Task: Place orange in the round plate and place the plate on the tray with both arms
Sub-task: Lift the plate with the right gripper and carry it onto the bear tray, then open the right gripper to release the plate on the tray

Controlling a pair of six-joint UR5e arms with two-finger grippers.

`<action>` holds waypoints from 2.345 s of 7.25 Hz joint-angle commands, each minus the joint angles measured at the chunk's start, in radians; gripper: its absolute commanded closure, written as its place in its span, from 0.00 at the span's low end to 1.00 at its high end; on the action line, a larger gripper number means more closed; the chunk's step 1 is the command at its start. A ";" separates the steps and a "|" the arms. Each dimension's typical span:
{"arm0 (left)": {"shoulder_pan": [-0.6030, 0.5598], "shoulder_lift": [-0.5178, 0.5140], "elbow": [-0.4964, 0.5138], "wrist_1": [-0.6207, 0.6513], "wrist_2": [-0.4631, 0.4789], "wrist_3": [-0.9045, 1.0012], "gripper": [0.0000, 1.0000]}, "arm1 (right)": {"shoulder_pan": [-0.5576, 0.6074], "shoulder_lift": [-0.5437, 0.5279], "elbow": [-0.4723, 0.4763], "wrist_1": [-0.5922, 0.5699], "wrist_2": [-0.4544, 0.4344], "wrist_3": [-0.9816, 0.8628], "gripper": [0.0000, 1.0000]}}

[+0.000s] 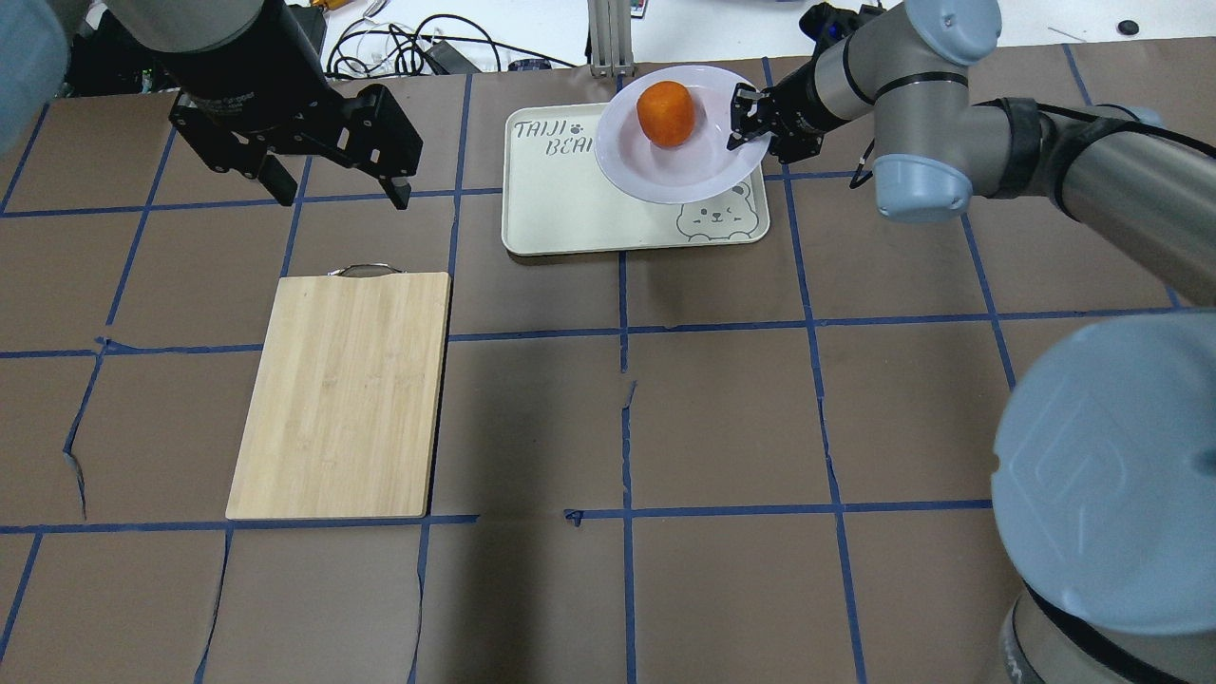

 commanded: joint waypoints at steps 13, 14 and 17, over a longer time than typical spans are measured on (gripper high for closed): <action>0.000 0.000 0.000 0.001 -0.003 -0.002 0.00 | -0.004 0.079 -0.117 -0.023 -0.060 -0.019 0.00; 0.000 0.000 0.000 0.001 -0.003 -0.002 0.00 | -0.029 0.015 -0.143 0.156 -0.070 -0.093 0.00; 0.001 0.000 0.000 -0.001 0.000 -0.002 0.00 | -0.031 -0.235 -0.211 0.709 -0.363 -0.247 0.00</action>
